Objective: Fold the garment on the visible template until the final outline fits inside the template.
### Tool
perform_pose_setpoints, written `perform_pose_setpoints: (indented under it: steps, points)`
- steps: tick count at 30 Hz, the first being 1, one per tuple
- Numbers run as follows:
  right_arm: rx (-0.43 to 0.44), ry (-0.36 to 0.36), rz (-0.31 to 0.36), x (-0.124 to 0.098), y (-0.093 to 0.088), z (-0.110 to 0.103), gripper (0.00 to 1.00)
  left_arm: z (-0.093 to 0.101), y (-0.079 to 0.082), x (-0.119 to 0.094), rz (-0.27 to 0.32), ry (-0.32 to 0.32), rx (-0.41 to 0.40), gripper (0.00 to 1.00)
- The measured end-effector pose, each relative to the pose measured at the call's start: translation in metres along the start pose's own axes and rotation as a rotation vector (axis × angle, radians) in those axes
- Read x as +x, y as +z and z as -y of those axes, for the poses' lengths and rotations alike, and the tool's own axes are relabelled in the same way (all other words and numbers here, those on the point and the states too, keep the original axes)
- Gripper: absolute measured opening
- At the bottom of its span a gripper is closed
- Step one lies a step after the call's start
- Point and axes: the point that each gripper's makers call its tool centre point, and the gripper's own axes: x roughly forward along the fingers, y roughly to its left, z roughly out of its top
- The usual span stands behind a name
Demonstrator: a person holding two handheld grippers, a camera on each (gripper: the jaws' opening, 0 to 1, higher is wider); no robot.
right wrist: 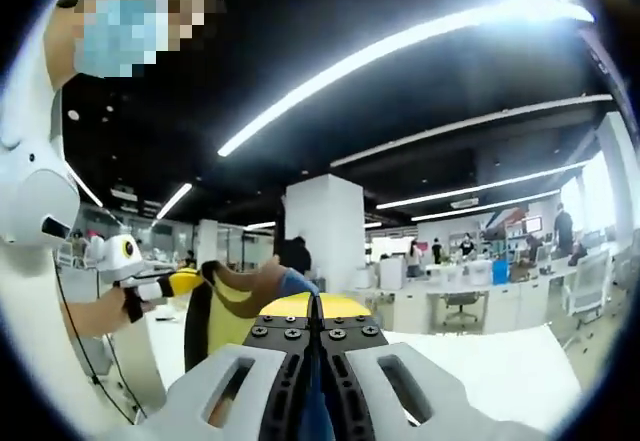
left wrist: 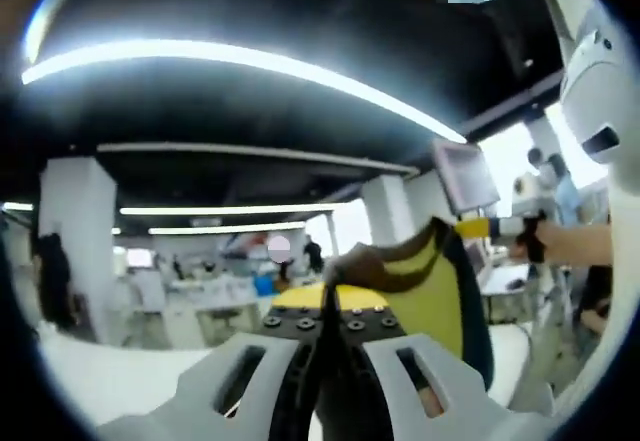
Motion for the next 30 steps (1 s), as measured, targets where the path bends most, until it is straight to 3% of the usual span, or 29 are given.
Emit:
perform_pose_setpoints:
  steps: [9,17,23,25,26,30]
  points:
    - [0.006,0.023,-0.030,-0.016,0.011,-0.025,0.01,0.010,0.018,-0.021,-0.004,-0.004,0.013,0.00]
    - [0.021,0.031,-0.076,-0.026,0.002,-0.037,0.01,0.016,0.010,-0.031,-0.050,-0.017,0.016,0.00]
    - [0.054,0.014,-0.126,-0.024,-0.027,-0.028,0.01,0.018,-0.016,-0.030,-0.109,-0.021,0.003,0.00]
    - [0.053,0.011,-0.140,-0.020,-0.040,-0.023,0.01,0.015,-0.030,-0.025,-0.119,-0.012,-0.010,0.00]
    - [0.073,0.005,-0.157,-0.017,-0.052,-0.019,0.01,0.013,-0.043,-0.021,-0.159,-0.001,-0.049,0.00]
    - [0.138,-0.039,-0.200,-0.009,-0.084,0.000,0.01,0.010,-0.069,-0.007,-0.184,-0.017,-0.020,0.00]
